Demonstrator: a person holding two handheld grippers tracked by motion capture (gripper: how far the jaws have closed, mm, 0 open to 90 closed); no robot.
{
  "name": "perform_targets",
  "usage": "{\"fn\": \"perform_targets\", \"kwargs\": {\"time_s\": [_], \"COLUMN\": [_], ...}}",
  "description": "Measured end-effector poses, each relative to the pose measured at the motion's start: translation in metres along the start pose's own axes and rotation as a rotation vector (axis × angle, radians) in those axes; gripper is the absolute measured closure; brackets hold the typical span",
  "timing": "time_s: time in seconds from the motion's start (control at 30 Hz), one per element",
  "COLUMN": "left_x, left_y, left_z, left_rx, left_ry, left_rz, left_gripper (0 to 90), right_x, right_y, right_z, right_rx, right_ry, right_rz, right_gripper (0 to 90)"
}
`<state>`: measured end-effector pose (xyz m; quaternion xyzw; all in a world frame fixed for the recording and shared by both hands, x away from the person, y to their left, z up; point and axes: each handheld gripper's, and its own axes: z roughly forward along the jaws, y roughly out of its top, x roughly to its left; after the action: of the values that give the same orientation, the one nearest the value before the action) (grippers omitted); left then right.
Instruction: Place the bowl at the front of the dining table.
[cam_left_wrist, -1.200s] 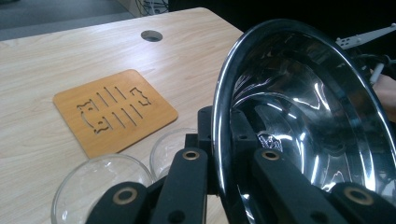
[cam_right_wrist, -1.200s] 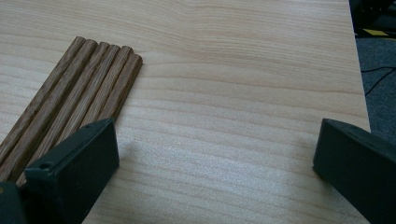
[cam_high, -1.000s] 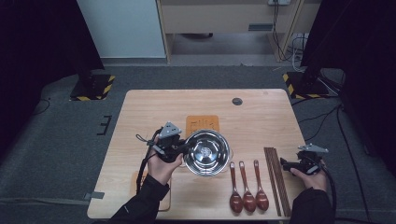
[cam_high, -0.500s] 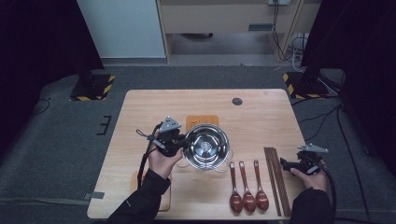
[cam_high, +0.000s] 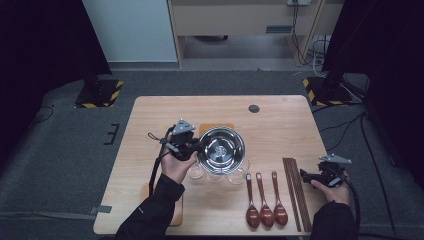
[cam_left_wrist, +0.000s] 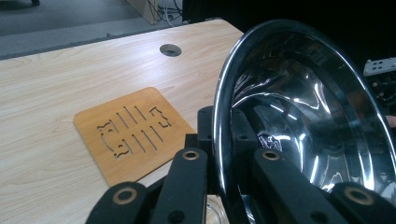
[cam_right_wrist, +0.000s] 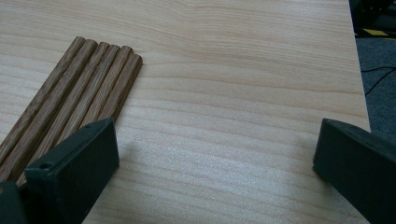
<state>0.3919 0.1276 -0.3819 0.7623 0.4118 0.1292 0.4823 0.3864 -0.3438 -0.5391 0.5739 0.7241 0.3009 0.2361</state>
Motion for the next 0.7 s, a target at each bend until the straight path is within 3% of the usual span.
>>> {"fn": "perform_targets", "kwargs": {"time_s": [0.7], "left_x": [0.016], "left_y": [0.014], "left_z": [0.016], "left_rx": [-0.003], "left_ry": [0.039], "left_rz": [-0.025], "left_gripper": [85.9], "right_x": [0.0], "right_y": [0.0], "right_z": [0.0], "right_rx": [0.001], "right_ry": [0.001], "right_rz": [0.001], "right_gripper": [0.3]}}
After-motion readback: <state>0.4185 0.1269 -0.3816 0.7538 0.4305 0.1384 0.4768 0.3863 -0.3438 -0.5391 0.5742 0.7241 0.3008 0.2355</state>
